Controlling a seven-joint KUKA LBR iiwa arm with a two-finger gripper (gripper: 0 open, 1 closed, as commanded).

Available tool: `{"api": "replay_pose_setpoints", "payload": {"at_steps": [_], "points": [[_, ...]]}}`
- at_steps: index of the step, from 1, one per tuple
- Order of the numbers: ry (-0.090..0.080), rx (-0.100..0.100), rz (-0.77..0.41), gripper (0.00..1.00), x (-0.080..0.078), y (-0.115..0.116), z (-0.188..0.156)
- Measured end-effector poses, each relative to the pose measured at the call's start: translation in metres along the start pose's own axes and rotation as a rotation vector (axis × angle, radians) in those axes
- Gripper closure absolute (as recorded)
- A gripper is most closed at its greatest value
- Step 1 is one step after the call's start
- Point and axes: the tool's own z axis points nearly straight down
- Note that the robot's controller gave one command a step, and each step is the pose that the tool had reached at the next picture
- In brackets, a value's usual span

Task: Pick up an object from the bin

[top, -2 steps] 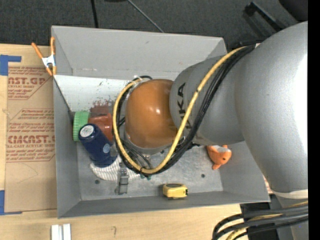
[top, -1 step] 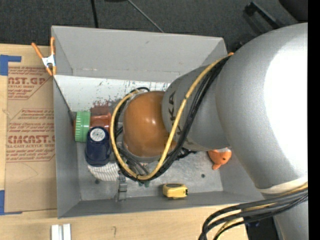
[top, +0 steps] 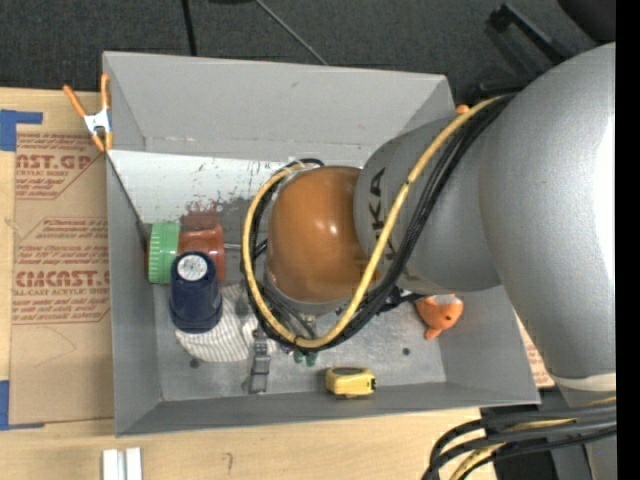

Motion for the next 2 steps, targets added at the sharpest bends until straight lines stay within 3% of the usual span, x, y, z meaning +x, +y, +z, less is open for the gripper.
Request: {"api": "replay_pose_setpoints", "payload": {"at_steps": [1, 2], "points": [[0.002, 0.000, 0.041, 0.00, -0.0086, 0.0024, 0.0655], [0.001, 0.000, 0.145, 1.00, -0.0021, 0.0026, 0.0649]]}}
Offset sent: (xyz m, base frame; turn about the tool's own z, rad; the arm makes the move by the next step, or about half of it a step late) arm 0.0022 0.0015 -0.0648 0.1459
